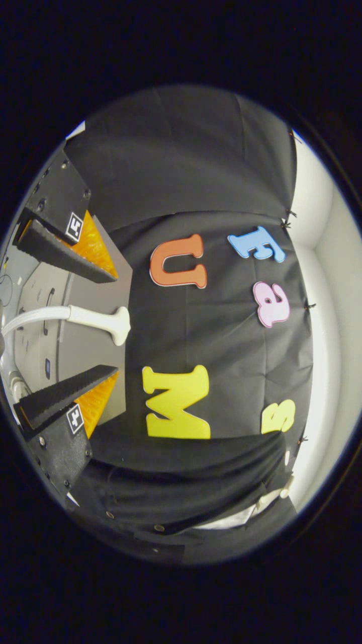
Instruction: Iron the clothes twice with a garment steamer, once on the left side and once on the right side.
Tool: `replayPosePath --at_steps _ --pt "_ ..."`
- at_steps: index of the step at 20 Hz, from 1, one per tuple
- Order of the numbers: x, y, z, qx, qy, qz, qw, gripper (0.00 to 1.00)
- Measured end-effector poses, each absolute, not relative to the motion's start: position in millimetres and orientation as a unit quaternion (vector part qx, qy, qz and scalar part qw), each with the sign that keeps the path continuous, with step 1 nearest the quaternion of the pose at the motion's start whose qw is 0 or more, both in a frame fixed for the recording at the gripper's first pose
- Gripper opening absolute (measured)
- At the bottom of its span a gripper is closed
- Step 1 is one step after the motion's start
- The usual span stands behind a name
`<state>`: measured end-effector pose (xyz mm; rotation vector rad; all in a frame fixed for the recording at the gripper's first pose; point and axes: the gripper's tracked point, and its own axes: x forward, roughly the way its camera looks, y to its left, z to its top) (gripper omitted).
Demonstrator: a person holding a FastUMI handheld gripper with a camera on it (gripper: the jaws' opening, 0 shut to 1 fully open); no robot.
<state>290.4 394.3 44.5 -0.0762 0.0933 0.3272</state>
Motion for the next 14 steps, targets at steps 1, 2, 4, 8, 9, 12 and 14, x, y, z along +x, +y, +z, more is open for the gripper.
replayPosePath --at_steps 1,2,4,8,9,12,14 --pt "305.8 400.3 38.7 -0.042 0.055 0.161 0.985 1.00" --pt "317.4 404.8 31.8 -0.047 0.064 0.159 0.984 1.00" --pt "336.9 412.5 13.3 -0.054 0.084 0.156 0.983 1.00" --pt "374.9 423.4 -29.3 -0.064 0.134 0.148 0.978 1.00" --pt "382.8 422.0 -38.6 -0.067 0.145 0.140 0.977 1.00" --pt "397.9 422.5 -62.9 -0.071 0.174 0.128 0.974 0.99" --pt "407.3 421.8 -79.8 -0.074 0.194 0.115 0.971 0.92"
